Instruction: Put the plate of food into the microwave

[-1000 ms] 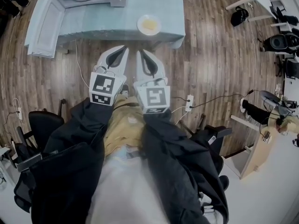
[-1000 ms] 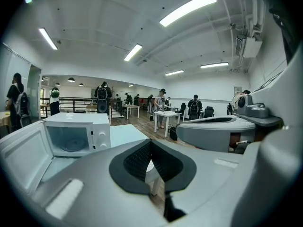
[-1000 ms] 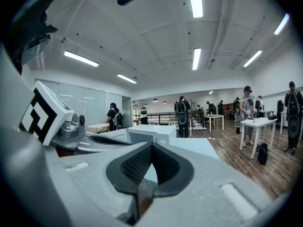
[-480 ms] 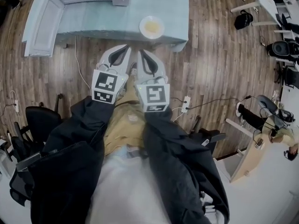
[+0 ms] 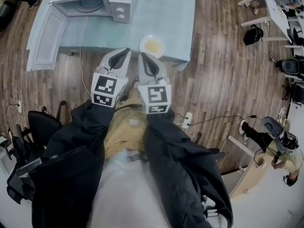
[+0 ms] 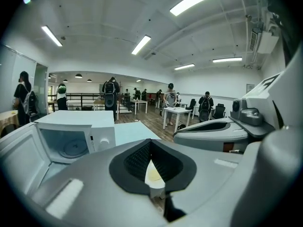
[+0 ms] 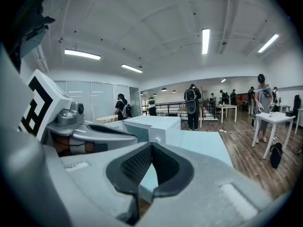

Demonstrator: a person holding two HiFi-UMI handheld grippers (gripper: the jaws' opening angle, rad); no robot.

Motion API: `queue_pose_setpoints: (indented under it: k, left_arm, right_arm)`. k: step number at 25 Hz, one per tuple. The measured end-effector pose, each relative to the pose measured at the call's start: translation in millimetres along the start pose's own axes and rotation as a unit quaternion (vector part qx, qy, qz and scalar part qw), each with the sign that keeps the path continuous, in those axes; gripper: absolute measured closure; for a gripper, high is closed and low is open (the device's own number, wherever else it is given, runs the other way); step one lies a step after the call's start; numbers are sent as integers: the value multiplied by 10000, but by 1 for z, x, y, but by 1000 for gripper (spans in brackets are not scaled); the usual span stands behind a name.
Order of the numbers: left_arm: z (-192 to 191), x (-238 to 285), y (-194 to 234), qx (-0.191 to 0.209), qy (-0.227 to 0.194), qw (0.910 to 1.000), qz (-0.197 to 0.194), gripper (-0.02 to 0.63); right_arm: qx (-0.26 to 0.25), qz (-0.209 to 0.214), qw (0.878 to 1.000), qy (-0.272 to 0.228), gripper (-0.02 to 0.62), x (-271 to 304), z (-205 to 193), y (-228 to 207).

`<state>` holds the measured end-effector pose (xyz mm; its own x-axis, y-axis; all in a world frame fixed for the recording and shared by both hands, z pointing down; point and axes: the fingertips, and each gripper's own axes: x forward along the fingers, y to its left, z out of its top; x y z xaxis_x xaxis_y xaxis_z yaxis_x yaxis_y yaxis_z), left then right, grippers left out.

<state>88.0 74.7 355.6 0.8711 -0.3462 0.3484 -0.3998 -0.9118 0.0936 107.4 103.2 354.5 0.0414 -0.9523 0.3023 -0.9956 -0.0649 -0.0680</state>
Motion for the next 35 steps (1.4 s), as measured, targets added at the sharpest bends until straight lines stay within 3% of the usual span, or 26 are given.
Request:
queue_pose_setpoints:
  k: [9, 18, 24, 30, 35]
  left_arm:
    - [-18, 59, 7, -83, 392, 9989, 238, 611]
    - [-63, 84, 15, -451, 1035, 9936, -95, 611]
    - [-113, 97, 18, -537, 1573, 9851, -437, 611]
    - [-170, 96, 28, -521, 2162, 9735, -530, 611]
    - [-189, 96, 31, -598, 2334, 9691, -538, 611]
  right_arm:
    - [285, 342, 9981, 427, 598, 35, -20, -44]
    - [558, 410, 9917, 1084, 598, 63, -64, -56]
    - [868, 247, 9806, 1740, 598, 72, -108, -55]
    - [1208, 156, 9667, 2250, 597, 74, -162, -52]
    - [1632, -180, 9538, 2515, 597, 72, -197, -67]
